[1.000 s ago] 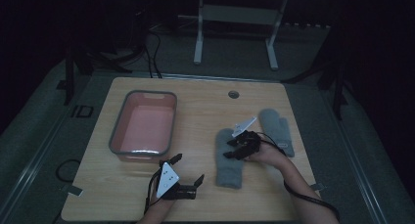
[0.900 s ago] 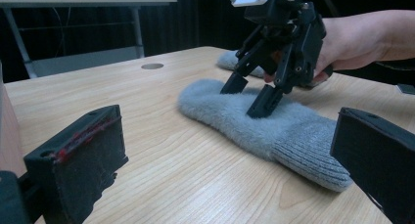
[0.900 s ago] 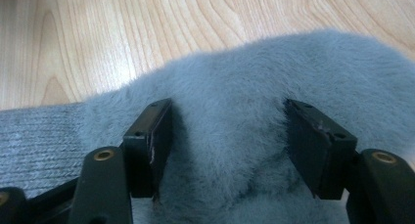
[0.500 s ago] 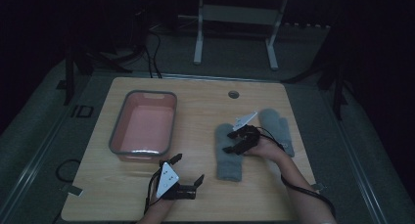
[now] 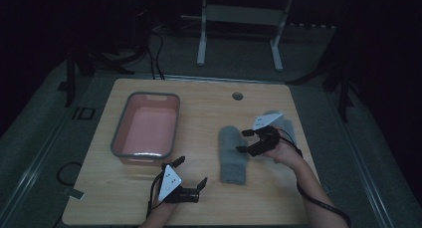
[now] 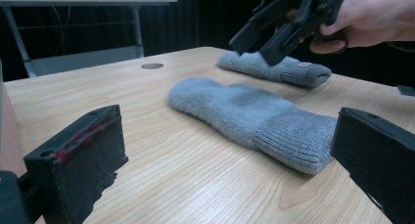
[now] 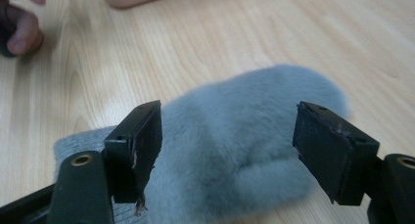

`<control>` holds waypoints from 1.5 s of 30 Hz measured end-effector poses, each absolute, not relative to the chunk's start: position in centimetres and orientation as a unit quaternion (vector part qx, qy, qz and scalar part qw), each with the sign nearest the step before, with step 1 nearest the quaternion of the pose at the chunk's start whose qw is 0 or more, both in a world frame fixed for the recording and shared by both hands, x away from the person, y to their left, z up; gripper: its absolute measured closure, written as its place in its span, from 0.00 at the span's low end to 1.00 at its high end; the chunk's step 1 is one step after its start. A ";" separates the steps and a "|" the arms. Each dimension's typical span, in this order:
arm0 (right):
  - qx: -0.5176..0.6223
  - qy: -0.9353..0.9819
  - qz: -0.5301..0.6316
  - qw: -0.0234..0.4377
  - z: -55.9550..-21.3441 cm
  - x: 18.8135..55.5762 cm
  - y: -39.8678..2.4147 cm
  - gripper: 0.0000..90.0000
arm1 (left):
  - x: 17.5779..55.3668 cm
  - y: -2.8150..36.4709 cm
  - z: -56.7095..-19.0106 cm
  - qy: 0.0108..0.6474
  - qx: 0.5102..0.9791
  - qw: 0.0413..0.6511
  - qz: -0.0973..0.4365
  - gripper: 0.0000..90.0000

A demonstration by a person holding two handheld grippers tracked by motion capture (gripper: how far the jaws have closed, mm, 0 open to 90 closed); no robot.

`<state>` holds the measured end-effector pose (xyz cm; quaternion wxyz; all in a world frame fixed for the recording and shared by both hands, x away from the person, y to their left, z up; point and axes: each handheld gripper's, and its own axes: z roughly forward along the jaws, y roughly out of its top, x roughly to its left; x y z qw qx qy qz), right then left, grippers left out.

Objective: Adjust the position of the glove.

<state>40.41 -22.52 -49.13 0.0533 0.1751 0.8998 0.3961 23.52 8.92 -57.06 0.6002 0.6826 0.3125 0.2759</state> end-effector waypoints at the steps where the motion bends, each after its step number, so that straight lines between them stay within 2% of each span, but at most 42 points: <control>1: 0.175 0.900 0.396 0.053 -49.1 40.4 -22.5 0.30 | 23.5 8.9 -57.1 0.312 0.683 0.600 0.276 0.00; 6: 0.210 0.892 0.397 0.053 -48.4 38.8 -24.8 0.32 | 23.6 9.0 -57.1 0.309 0.683 0.609 0.259 0.00; 10: 0.215 0.885 0.408 0.062 -48.1 38.1 -25.6 0.32 | 23.4 8.9 -57.1 0.305 0.685 0.599 0.282 0.00; 17: 0.284 0.845 0.435 0.128 -47.1 37.3 -30.5 0.33 | 23.5 8.9 -57.1 0.310 0.683 0.600 0.280 0.00; 29: 0.446 0.783 0.396 0.176 -48.6 40.3 -35.0 0.41 | 23.6 9.0 -57.1 0.315 0.680 0.602 0.275 0.00; 32: 0.463 0.775 0.388 0.186 -49.1 40.9 -35.2 0.42 | 23.6 9.0 -57.1 0.314 0.681 0.602 0.276 0.00; 33: 0.481 0.767 0.378 0.195 -49.7 41.6 -35.4 0.47 | 23.5 9.0 -57.1 0.313 0.681 0.602 0.276 0.00; 35: 0.489 0.763 0.373 0.198 -50.3 42.3 -35.5 0.48 | 23.5 9.0 -57.1 0.313 0.681 0.601 0.276 0.00; 45: 0.500 0.779 0.325 0.196 -53.8 44.7 -34.2 0.50 | 23.5 9.0 -57.1 0.312 0.681 0.602 0.275 0.00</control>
